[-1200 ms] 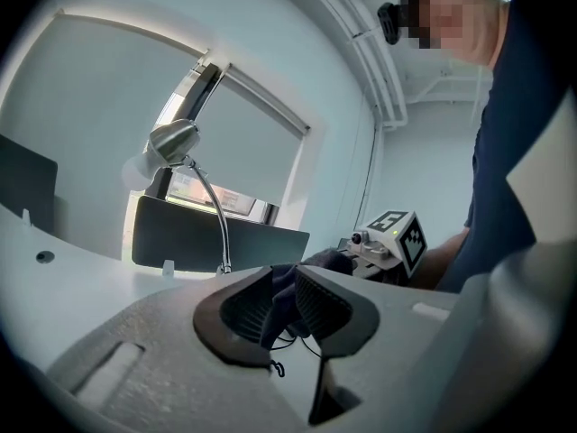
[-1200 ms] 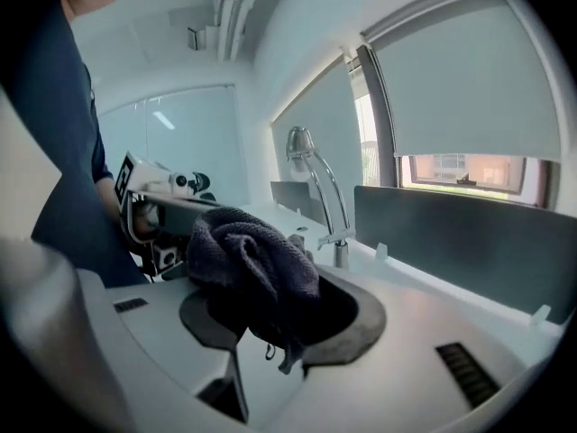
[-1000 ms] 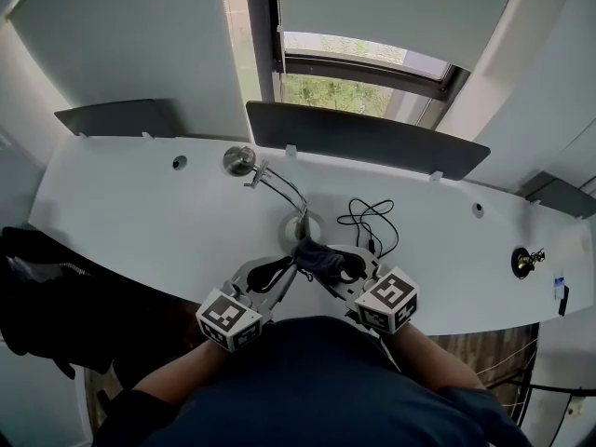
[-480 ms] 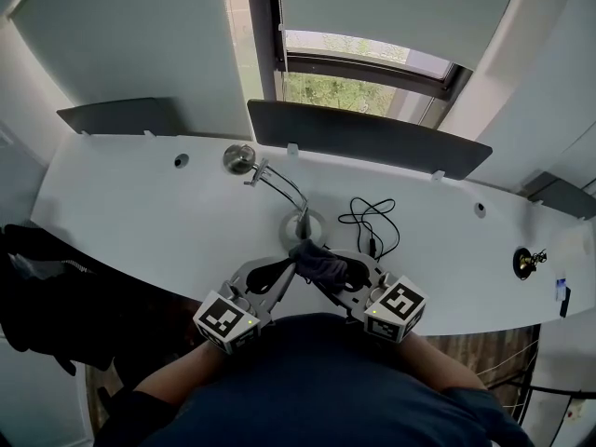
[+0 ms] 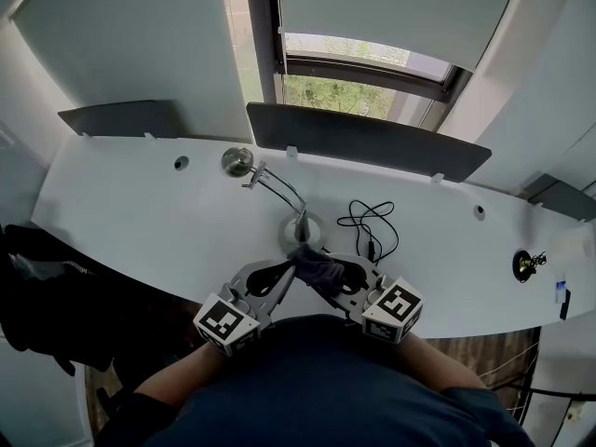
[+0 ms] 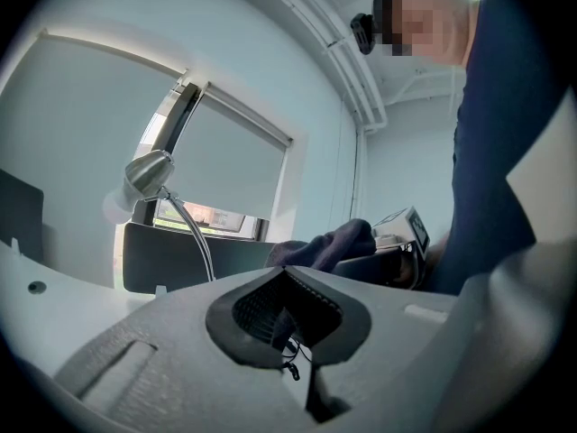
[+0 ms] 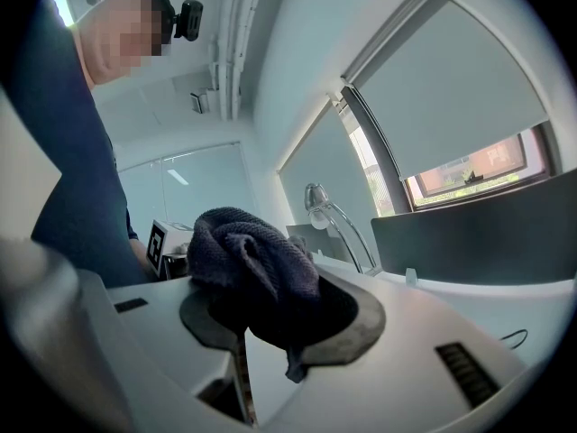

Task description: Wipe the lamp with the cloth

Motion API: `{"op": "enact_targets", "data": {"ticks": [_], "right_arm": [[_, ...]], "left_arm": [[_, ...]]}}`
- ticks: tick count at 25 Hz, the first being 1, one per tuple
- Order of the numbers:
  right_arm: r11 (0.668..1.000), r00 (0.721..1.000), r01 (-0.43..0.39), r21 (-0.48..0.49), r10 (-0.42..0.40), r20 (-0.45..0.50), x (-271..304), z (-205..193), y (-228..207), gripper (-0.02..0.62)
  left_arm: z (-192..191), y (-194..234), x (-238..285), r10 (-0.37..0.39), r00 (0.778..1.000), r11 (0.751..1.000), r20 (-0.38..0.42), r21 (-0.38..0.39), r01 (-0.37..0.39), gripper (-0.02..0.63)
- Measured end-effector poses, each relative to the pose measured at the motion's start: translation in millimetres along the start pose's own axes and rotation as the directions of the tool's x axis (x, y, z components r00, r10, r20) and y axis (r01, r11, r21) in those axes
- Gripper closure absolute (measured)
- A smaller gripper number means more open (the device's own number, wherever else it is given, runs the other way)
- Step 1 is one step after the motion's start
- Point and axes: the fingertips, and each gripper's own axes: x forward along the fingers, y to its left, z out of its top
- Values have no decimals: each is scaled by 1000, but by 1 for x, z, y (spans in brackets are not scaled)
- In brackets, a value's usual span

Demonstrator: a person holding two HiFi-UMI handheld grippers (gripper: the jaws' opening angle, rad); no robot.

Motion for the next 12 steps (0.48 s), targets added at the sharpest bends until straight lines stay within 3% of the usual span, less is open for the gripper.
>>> {"op": "enact_targets", "data": {"ticks": [12], "right_arm": [[1000,1000,-18,0,18,-10,-2,-2,2,439]], "left_arm": [[0,-4,3,-5,1000,1000,1,10,5,598]]}}
